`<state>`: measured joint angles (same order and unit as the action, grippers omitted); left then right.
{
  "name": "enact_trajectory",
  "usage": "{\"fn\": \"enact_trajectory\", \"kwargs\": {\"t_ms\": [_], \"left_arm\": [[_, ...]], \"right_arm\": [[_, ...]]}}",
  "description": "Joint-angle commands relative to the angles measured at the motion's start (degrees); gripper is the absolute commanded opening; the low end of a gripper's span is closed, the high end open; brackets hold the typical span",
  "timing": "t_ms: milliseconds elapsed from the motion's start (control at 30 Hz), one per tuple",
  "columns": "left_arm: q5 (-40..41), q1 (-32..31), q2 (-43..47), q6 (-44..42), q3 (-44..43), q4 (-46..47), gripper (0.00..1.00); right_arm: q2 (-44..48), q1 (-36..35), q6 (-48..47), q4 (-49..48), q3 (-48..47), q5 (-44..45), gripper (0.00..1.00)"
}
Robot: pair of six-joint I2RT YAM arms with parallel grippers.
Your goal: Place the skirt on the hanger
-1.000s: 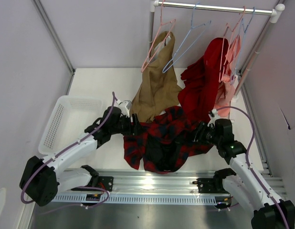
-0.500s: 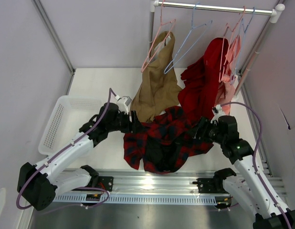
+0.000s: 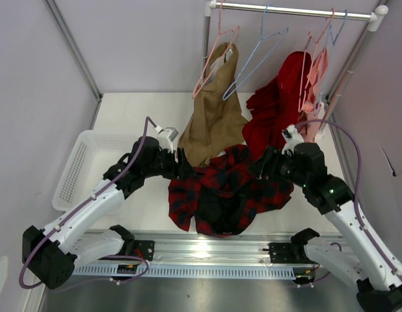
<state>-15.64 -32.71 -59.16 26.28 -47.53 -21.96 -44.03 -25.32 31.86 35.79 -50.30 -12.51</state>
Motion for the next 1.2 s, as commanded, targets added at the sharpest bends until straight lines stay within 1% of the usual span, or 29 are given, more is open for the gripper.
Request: {"fn": "enact_trajectory", "kwargs": {"t_ms": [0, 33, 67, 133, 167, 233, 267, 300, 333, 367, 400, 467, 500, 567, 600, 633, 700, 767, 867, 967, 1033, 1100, 1133, 1167], "left_arm": [[0.0, 0.3, 2.7, -1.8, -4.1, -1.3, 0.65], [0.0, 0.3, 2.9, -1.8, -4.7, -1.6, 0.65], [0.0, 0.3, 2.9, -1.9, -4.9, -1.8, 0.65], [-0.2, 0.3, 3.1, -1.9, -5.2, -2.5, 0.65], [-0.2, 0.3, 3.2, -1.9, -5.4, -2.6, 0.65], [-0.3, 0.3, 3.6, -2.0, -5.6, -3.3, 0.64], [-0.2, 0.3, 4.0, -2.1, -5.6, -3.4, 0.64], [0.0, 0.3, 4.3, -2.2, -5.6, -3.7, 0.65], [0.1, 0.3, 4.7, -2.4, -5.7, -4.0, 0.65], [-0.1, 0.3, 4.8, -2.5, -5.7, -4.1, 0.65], [-0.2, 0.3, 4.9, -2.6, -5.9, -4.4, 0.65], [-0.2, 0.3, 5.3, -2.8, -6.3, -5.3, 0.64], [-0.1, 0.3, 5.4, -2.9, -6.5, -5.5, 0.64], [0.3, 0.3, 6.2, -2.9, -6.3, -5.6, 0.64], [0.3, 0.3, 6.4, -3.0, -6.3, -5.5, 0.64], [0.2, 0.3, 6.5, -3.0, -6.4, -5.5, 0.64], [0.3, 0.3, 6.8, -3.2, -6.3, -5.6, 0.64], [0.3, 0.3, 6.9, -3.3, -6.2, -5.6, 0.65], [0.3, 0.3, 7.1, -3.3, -6.0, -5.6, 0.64], [0.6, 0.3, 7.5, -3.4, -5.8, -6.0, 0.64], [0.6, 0.3, 7.7, -3.7, -5.8, -6.3, 0.64], [0.8, 0.3, 7.8, -3.8, -5.6, -6.3, 0.65], [0.7, 0.4, 7.8, -3.8, -5.5, -6.3, 0.65], [0.6, 0.3, 7.7, -3.8, -5.6, -6.1, 0.64]], "right_arm": [[-5.6, -7.4, -1.1, 0.3, -10.5, 9.9, 0.67], [-9.8, -8.9, -1.4, 0.8, -13.2, 15.4, 0.67], [-11.9, -10.3, -1.7, 1.5, -18.8, 17.9, 0.68], [-15.8, -10.7, -2.8, 2.1, -24.2, 23.1, 0.69], [-19.3, -10.5, -3.5, 1.8, -29.4, 24.0, 0.7], [-22.7, -9.9, -6.1, 0.2, -34.7, 25.5, 0.73], [-26.4, -9.7, -7.1, -0.2, -37.6, 28.0, 0.75], [-28.6, -8.8, -8.1, -0.6, -43.5, 28.8, 0.77], [-33.1, -7.9, -9.4, -0.8, -49.7, 28.6, 0.79], [-33.1, -7.0, -10.0, -0.9, -49.7, 28.6, 0.79], [-37.5, -5.5, -10.4, -1.1, -55.5, 28.3, 0.81], [-42.0, -3.8, -10.9, -0.6, -61.2, 28.6, 0.82], [-45.8, -3.0, -10.9, -0.7, -65.8, 28.5, 0.83], [-49.2, -0.8, -10.9, -1.6, -69.1, 28.5, 0.85], [-52.5, -0.2, -10.6, -1.6, -70.9, 28.4, 0.85], [-54.5, 1.1, -10.5, -1.4, -74.7, 28.0, 0.86], [-59.1, 2.1, -10.5, -2.0, -77.7, 26.0, 0.86], [-61.5, 3.2, -10.5, -2.9, -80.8, 24.8, 0.86], [-65.6, 4.0, -11.0, -3.4, -84.9, 24.4, 0.87], [-68.0, 4.6, -11.6, -1.5, -87.8, 25.2, 0.86], [-67.6, 4.9, -11.6, -1.1, -87.1, 25.7, 0.84], [-65.2, 5.0, -12.2, -2.2, -83.0, 26.6, 0.8], [-64.2, 5.1, -12.4, -2.8, -81.5, 26.8, 0.73], [-62.3, 5.1, -12.7, -3.9, -78.7, 27.3, 0.7]]}}
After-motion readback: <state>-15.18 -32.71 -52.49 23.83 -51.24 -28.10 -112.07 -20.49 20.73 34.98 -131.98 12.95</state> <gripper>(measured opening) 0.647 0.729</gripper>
